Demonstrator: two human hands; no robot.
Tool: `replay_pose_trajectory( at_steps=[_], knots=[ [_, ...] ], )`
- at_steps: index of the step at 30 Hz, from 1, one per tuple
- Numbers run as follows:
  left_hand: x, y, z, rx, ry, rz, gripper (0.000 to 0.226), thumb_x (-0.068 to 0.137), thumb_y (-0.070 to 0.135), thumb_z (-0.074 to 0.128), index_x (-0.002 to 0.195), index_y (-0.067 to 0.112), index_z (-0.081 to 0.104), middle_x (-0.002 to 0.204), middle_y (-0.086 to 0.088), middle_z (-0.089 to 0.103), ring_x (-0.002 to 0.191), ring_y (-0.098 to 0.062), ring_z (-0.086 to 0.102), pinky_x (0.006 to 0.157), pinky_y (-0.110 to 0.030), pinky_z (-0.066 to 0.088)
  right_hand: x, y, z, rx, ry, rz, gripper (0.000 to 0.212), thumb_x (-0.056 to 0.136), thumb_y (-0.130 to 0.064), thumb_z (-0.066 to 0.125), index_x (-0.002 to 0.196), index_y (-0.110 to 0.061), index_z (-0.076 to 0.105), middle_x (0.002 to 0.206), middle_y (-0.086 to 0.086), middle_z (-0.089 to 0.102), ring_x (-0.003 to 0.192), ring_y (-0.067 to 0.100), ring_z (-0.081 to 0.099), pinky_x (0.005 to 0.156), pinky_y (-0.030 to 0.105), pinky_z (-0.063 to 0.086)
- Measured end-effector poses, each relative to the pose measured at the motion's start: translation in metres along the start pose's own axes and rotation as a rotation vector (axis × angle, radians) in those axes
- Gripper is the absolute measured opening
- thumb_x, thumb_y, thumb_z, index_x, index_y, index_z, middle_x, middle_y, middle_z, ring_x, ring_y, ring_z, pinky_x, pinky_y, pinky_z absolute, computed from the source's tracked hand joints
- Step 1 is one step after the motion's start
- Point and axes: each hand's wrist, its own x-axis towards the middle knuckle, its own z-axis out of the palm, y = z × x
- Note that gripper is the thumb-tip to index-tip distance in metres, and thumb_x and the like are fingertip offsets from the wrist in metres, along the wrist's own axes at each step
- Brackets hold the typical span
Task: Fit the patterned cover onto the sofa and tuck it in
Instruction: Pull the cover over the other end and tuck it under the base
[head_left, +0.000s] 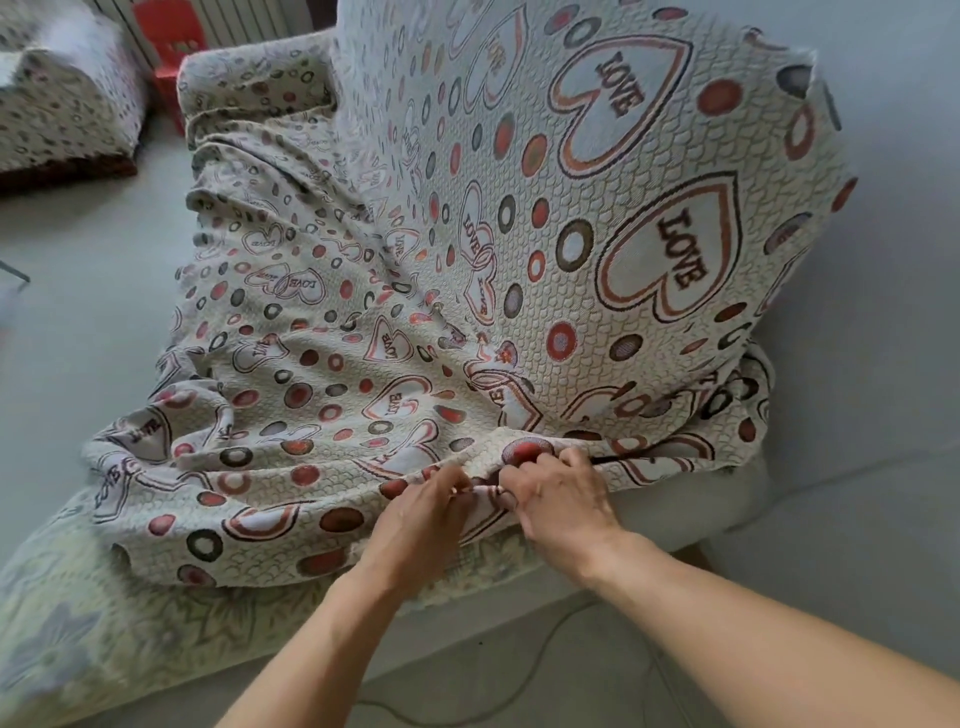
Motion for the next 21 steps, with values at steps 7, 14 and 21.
replay_pose_trajectory(
  at_steps=[7,14,21],
  knots=[
    [-0.059,-0.048,-0.012,0.31,0.237,0.066,0.05,0.066,0.042,0.072,0.111,0.03,0.056,0.111,0.009,0.053,0.101,-0.017,0.048,0.084,-0.031,0.034,0.002,0.003,-0.003,0.051,-0.017,0.053,0.021,0.103,-0.028,0.028,0.104,-0.018,0.047,0.092,0.001,0.066,0.086,0.023,0.06,0.096,0.043,0.034],
    [-0.078,-0.094,-0.022,0.259,0.341,-0.032,0.032,0.092,0.04,0.039,0.089,0.022,0.065,0.086,0.007,0.062,0.077,-0.023,0.057,0.066,-0.034,0.046,0.002,-0.02,0.014,0.063,-0.006,-0.043,0.026,0.1,-0.038,0.032,0.114,-0.021,0.046,0.11,0.0,0.061,0.102,0.022,0.055,0.091,0.039,0.033],
    [-0.061,-0.096,-0.046,0.13,0.279,0.011,0.026,0.092,0.04,0.04,0.089,0.024,0.061,0.085,0.011,0.064,0.076,-0.016,0.06,0.059,-0.032,0.047,0.019,-0.09,0.026,0.07,0.002,-0.198,0.031,0.095,-0.039,0.047,0.12,-0.02,0.048,0.111,0.003,0.06,0.1,0.024,0.056,0.089,0.039,0.036]
  ],
)
